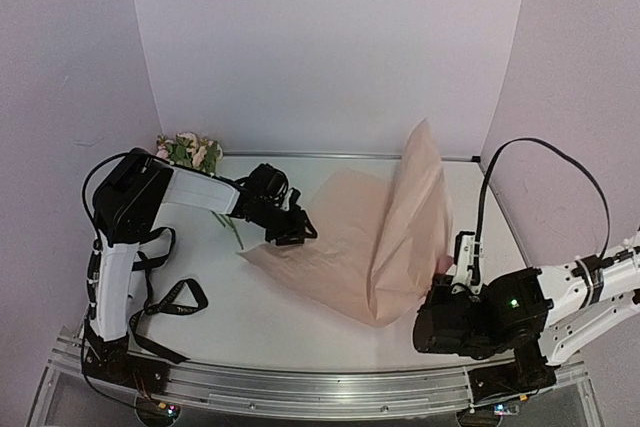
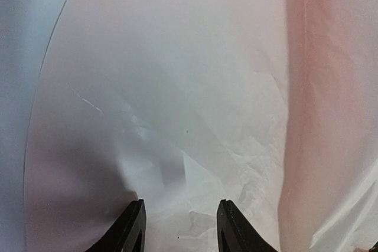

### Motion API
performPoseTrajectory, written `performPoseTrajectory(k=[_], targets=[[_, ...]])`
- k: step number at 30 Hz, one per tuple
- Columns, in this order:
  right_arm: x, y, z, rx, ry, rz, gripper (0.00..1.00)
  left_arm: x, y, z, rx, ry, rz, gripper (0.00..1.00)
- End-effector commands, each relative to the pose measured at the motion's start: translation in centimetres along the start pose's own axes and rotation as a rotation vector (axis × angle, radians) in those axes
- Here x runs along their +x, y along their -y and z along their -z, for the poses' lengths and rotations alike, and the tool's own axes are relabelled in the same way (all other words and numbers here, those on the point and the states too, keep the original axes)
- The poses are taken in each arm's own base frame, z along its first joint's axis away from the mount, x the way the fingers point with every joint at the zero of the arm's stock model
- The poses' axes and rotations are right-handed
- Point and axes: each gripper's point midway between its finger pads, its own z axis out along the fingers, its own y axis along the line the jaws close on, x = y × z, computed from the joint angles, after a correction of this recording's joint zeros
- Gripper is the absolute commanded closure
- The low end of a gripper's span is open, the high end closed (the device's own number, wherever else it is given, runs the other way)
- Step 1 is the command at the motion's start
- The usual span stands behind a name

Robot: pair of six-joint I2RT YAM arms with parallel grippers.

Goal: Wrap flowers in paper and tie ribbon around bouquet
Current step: Unfold the folded wrapping paper at the center of the board.

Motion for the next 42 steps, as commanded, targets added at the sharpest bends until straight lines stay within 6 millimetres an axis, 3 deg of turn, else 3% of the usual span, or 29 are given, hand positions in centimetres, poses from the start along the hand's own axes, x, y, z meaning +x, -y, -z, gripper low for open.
performPoseTrajectory(k=[1, 5, 7, 10, 12, 16, 23, 26, 30, 33, 37, 39, 42], targets=[[2.1, -0.7, 1.0, 0.025, -0.04, 0.053, 1.0, 1.0, -8.8, 0.5, -0.288, -0.045, 0.092, 0.57], [3.9, -1.6, 1.2, 0.022, -0.1, 0.13, 0.94, -0.4, -9.3, 0.6, -0.313, -0.034, 0.074, 0.57], [4.0, -1.6, 1.3, 0.011, -0.114, 0.166, 0.77, -0.7, -9.3, 0.6, -0.316, -0.031, 0.061, 0.57], [3.8, -1.7, 1.5, -0.01, -0.133, 0.231, 0.38, -1.0, -9.3, 0.7, -0.32, -0.028, 0.043, 0.57], [3.8, -1.6, 1.5, -0.013, -0.163, 0.253, 0.19, -1.0, -9.1, 0.7, -0.31, -0.034, 0.04, 0.58], [5.2, 0.1, 0.5, 0.002, -0.29, 0.175, 0.07, 0.1, -9.6, 0.9, -0.308, -0.046, 0.057, 0.58], [8.2, 2.8, -3.1, 0.01, -0.495, -0.13, 0.04, 3.6, -10.8, 1.9, -0.299, -0.037, 0.155, 0.6], [9.3, 3.0, -3.6, -0.009, -0.523, -0.207, 0.02, 5.3, -11.5, 2.2, -0.307, -0.033, 0.186, 0.6], [8.8, 3.3, -3.2, -0.012, -0.518, -0.214, 0.02, 6.2, -12.6, 2.2, -0.334, -0.049, 0.184, 0.6], [7.5, 4.6, -2.8, 0.02, -0.482, -0.166, 0.02, 5.2, -12.9, 2.5, -0.357, -0.044, 0.15, 0.6], [5.9, 6.0, -2.3, 0.073, -0.478, -0.086, 0.02, 2.0, -13.1, 3.3, -0.368, -0.023, 0.111, 0.6], [6.4, 6.5, -2.9, 0.1, -0.543, -0.078, 0.02, 0.3, -13.3, 3.5, -0.371, -0.016, 0.088, 0.6], [8.1, 5.0, -3.9, 0.055, -0.687, -0.084, 0.15, -2.1, -13.5, 3.3, -0.367, -0.007, 0.054, 0.6]])
